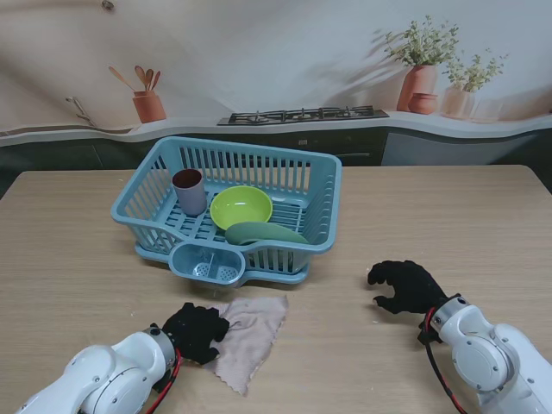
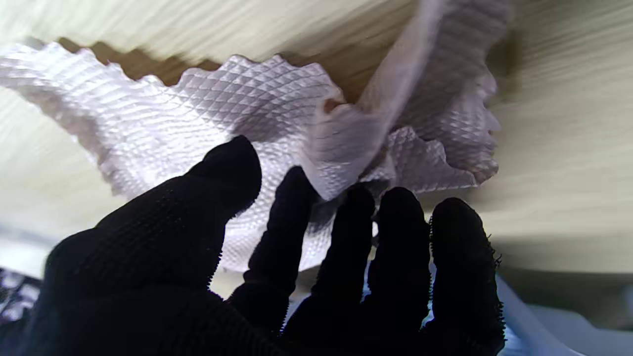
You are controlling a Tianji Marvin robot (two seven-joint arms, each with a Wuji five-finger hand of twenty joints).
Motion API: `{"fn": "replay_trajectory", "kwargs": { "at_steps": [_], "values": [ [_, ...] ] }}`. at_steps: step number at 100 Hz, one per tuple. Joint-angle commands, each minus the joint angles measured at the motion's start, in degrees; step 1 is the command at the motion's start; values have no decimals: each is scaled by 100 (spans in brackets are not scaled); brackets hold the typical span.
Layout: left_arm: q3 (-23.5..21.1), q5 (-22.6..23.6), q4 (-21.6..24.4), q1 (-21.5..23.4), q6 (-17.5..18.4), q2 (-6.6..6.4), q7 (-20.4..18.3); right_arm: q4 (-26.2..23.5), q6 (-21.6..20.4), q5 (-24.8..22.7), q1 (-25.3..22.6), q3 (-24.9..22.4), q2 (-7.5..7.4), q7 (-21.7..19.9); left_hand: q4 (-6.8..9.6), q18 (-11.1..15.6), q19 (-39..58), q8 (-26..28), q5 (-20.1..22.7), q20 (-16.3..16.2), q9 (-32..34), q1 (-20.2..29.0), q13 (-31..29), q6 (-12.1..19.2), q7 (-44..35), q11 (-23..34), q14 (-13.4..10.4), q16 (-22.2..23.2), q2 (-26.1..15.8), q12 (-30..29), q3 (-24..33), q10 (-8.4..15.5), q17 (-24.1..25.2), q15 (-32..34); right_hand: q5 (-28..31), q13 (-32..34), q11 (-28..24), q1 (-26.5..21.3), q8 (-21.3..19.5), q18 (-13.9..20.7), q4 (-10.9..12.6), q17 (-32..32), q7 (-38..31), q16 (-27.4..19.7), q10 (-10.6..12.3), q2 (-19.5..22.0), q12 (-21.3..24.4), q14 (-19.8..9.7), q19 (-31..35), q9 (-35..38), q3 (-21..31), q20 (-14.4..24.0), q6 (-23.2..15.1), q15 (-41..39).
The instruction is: Clear dishes and wipe the table
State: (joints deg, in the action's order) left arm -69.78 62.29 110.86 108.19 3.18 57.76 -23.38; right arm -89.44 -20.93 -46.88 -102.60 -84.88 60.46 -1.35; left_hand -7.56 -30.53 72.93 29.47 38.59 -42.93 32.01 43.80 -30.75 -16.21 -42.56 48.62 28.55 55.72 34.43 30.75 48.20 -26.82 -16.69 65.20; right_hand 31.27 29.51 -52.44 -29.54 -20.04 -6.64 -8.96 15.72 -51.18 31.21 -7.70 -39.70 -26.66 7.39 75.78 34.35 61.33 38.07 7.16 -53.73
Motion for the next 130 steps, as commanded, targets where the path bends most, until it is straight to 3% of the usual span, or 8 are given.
{"fn": "replay_trajectory", "kwargs": {
  "at_steps": [1, 13, 26, 38, 56, 80, 98, 130],
  "values": [
    [-56, -50, -90, 107, 23, -23, -20, 5, 29, -2, -6, 38, 7, -93, -318, -271, 410, 181, -63, -365, 202, 307, -343, -97, -431, 396, 35, 305, 317, 269, -17, -242, -295, 465, 123, -86, 34, -84, 32, -56, 135, -54, -7, -41, -24, 11, 85, 79, -53, -62, 117, 13, 10, 60],
    [-191, 138, -171, 188, 170, 13, 348, 5, 66, 7, -1, 65, 6, -111, -298, -305, 730, 206, -282, -608, 694, 1002, -1035, 240, -1049, 912, -322, 513, 474, 548, -192, -175, -964, 1085, 131, -86, 34, -83, 39, -59, 134, -52, 8, -41, -24, 10, 84, 79, -52, -62, 115, 16, 12, 60],
    [-173, 66, -224, 142, 203, 21, 429, 2, 84, 7, -2, 69, 6, -113, -264, -394, 989, -707, -352, -498, 1249, 1274, -1461, 712, 790, 972, -410, 476, 318, 784, -27, -16, -1334, 1443, 124, -86, 34, -80, 45, -49, 134, -61, 20, -41, -24, 15, 84, 79, -56, -62, 113, 16, 1, 60],
    [-60, -87, -146, 53, -4, -15, -15, 5, 90, 9, -3, 72, 6, -116, -66, -246, 1053, -1057, -1298, -1010, 881, 1331, -1330, 1321, 1428, 1089, -493, 1131, -643, 1312, -764, -95, -1160, 1572, 127, -86, 35, -76, 48, -57, 133, -61, 26, -41, -24, 9, 84, 79, -54, -62, 108, 19, 0, 60],
    [256, -293, -208, -156, -380, -18, -42, 5, 103, 17, -13, 74, 8, -112, 262, -435, 1532, -1150, -967, -1461, 1343, 515, -2114, 860, 1539, 1774, -750, 1246, -1137, 1701, -810, -2, -1924, 2238, 126, -89, 35, -73, 51, -56, 133, -62, 32, -45, -24, 17, 84, 69, -57, -62, 106, 21, 2, 68],
    [400, -6, -174, -185, -722, -14, -97, 7, 124, 31, -22, 78, 12, -100, -102, -642, 2853, -1037, 994, -117, 2358, 1139, -3290, -325, 569, 2417, -1206, -23, -458, 1545, -1299, -136, -3556, 3217, 140, -89, 35, -63, 52, -62, 132, -64, 32, -47, -24, 28, 83, 83, -63, -62, 101, 20, -2, 74],
    [213, 431, -21, 52, -853, 1, -209, 11, 121, 44, -12, 85, 13, -103, -36, -915, 2844, 39, 877, -125, 2577, 1682, -3430, -449, -1403, 2310, -996, -118, -637, 1457, -1345, -294, -3644, 3149, 156, -85, 35, -54, 56, -68, 133, -63, 42, -49, -24, 42, 83, 79, -61, -62, 100, 21, -11, 76],
    [-896, 1029, 130, 999, -781, 132, 545, 22, 118, 37, -1, 99, 8, -119, -22, -947, 2748, 367, 775, -266, 2613, 1737, -3419, -736, -1612, 2326, -743, -54, -758, 1408, -1319, -308, -3614, 3112, 199, -76, 35, -67, 53, -74, 135, -61, 49, -53, -24, 32, 83, 88, -68, -62, 109, 16, -17, 83]
  ]
}}
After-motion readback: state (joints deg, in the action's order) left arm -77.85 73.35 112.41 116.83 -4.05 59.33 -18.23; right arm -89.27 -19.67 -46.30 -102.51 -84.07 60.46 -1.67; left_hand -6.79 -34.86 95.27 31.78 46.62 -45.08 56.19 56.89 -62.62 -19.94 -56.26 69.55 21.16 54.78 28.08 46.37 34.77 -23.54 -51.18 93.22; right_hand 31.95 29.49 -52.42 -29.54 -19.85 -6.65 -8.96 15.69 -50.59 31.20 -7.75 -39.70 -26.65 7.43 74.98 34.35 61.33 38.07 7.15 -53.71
